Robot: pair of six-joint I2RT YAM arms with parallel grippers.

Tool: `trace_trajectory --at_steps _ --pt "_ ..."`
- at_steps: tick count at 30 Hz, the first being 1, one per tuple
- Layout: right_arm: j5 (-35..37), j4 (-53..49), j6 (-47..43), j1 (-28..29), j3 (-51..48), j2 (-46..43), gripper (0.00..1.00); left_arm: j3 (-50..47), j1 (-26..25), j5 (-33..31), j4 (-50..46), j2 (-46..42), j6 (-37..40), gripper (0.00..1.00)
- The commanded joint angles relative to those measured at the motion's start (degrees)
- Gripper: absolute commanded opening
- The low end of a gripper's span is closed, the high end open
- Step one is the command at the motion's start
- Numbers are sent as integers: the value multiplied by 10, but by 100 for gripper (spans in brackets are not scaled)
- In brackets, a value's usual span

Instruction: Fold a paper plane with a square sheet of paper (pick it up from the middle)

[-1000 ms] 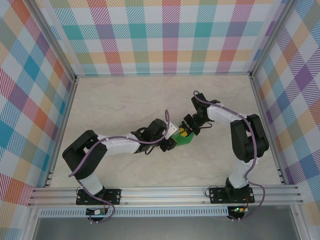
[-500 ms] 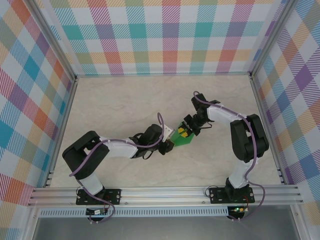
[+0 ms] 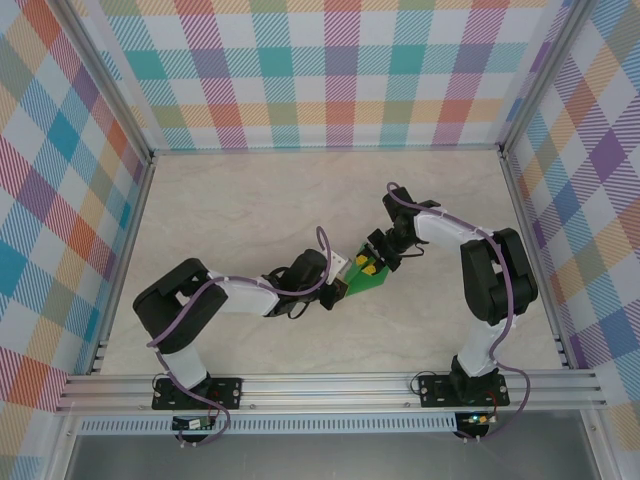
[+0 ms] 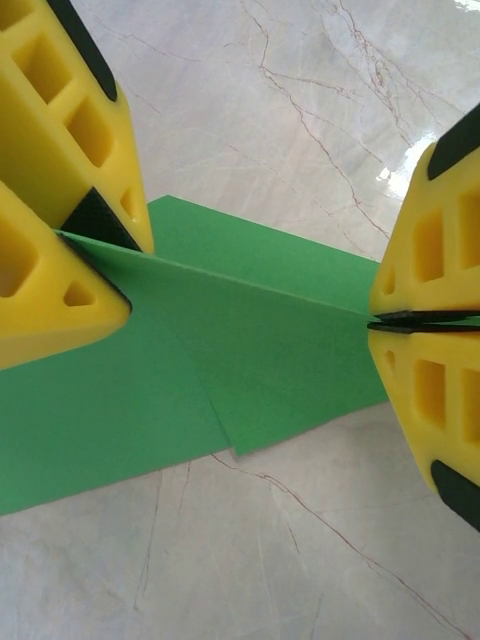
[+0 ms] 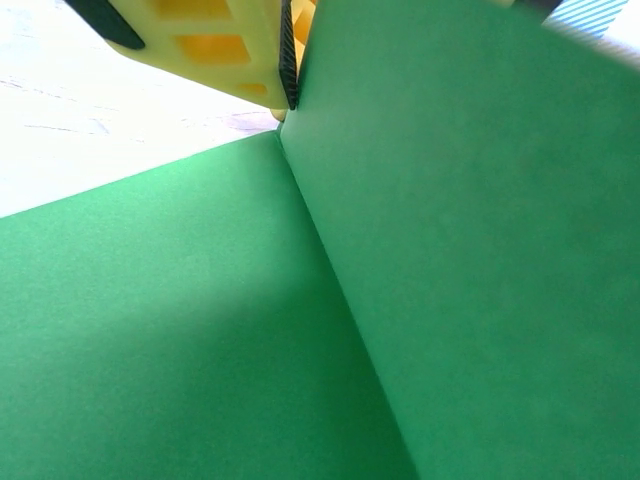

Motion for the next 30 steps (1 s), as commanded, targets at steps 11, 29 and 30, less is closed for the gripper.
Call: trace_trajectory --at_steps 11,29,30 --pt "22 -41 -29 -2 30 -9 53 3 -7 22 32 12 -50 7" --pt "92 172 -180 -32 -151 -188 70 43 -1 86 5 37 -264 2" --pt "75 195 -185 -32 -165 -190 70 45 -1 91 6 40 -279 2"
